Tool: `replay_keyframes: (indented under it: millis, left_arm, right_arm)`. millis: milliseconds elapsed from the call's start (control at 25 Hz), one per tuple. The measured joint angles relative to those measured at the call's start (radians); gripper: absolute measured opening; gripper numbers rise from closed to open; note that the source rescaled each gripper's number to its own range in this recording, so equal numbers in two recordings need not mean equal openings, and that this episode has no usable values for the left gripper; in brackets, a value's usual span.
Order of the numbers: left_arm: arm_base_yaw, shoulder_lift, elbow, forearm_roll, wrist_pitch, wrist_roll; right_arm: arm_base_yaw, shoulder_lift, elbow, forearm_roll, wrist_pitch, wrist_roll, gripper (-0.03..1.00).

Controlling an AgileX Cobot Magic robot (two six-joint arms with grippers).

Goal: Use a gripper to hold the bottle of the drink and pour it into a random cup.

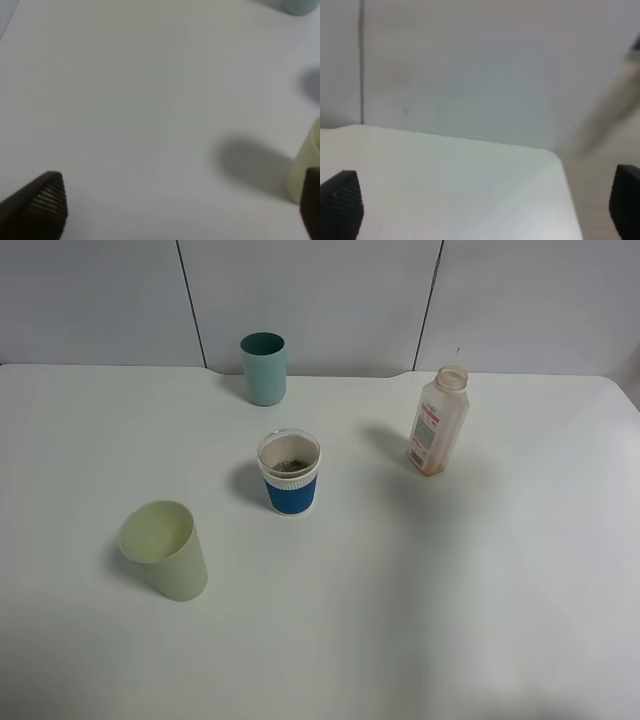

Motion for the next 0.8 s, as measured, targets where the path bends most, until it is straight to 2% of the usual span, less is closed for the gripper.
replay_keyframes:
  millis: [240, 520, 640, 800]
  left_arm:
    - [0.000, 0.000, 0.000, 0.000, 0.000, 0.000]
    - [0.000, 0.000, 0.000, 0.000, 0.000, 0.000]
    - [0.000, 0.000, 0.000, 0.000, 0.000, 0.000]
    - [0.000, 0.000, 0.000, 0.000, 0.000, 0.000]
  right_arm:
    - [-0.001, -0.201, 0.000, 0.106, 0.222, -0.010, 1.00]
    - [-0.001, -0.403, 0.000, 0.123, 0.545, -0.071, 1.00]
    - [-0.001, -0.482, 0.000, 0.138, 0.644, -0.095, 1.00]
    - [-0.001, -0.570, 0.000, 0.166, 0.709, -0.102, 1.00]
